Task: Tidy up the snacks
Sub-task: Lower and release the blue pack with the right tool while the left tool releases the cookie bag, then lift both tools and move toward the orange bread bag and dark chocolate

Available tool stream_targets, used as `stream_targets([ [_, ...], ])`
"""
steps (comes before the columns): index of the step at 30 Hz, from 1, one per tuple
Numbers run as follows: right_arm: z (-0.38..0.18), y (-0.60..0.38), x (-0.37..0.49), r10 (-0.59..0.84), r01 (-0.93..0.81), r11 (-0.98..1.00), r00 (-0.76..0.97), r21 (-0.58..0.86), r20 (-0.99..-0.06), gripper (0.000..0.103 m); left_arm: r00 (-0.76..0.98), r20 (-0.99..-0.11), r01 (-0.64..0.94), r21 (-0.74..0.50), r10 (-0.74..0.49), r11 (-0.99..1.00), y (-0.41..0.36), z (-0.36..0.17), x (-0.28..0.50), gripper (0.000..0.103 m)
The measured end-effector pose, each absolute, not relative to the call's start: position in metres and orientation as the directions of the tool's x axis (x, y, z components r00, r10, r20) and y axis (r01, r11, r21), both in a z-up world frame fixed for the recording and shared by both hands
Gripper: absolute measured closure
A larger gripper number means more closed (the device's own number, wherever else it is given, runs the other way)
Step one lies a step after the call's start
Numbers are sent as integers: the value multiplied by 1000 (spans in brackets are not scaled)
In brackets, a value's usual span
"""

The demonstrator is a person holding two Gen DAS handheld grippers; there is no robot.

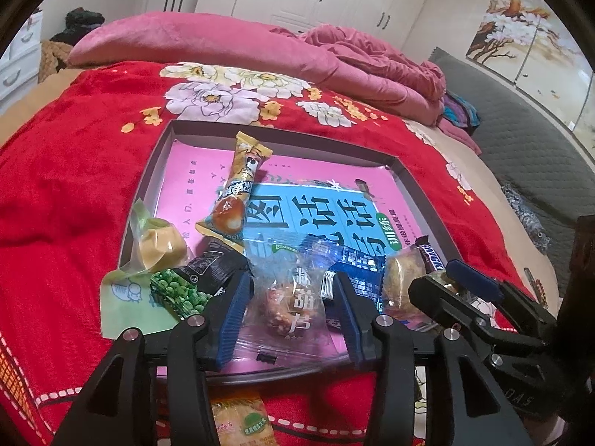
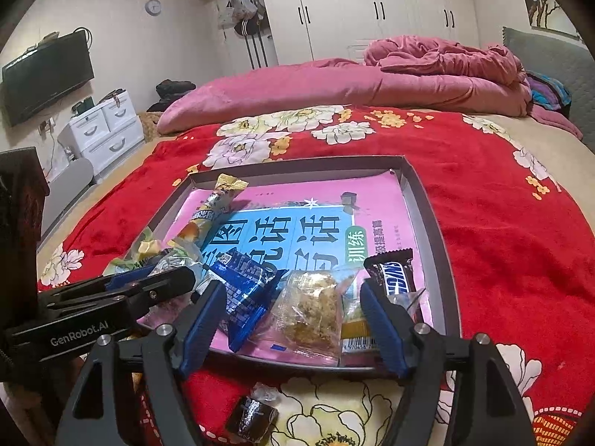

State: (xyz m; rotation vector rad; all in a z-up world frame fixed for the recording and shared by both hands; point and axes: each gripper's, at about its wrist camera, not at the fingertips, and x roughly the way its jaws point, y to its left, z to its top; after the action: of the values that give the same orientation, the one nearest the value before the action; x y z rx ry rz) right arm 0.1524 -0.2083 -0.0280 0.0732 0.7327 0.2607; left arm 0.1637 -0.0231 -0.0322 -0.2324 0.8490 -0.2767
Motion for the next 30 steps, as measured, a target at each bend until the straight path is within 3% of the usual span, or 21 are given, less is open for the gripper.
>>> stream_targets([
  [23, -20, -217, 149, 265, -198, 964, 734, 176, -625, 22, 652, -669, 173, -326, -356, 929, -22, -21, 155, 28],
  [30, -12, -223, 141, 268, -195, 963, 756, 186, -597, 20, 686, -639, 147, -347, -348, 926, -9, -13, 150, 27],
])
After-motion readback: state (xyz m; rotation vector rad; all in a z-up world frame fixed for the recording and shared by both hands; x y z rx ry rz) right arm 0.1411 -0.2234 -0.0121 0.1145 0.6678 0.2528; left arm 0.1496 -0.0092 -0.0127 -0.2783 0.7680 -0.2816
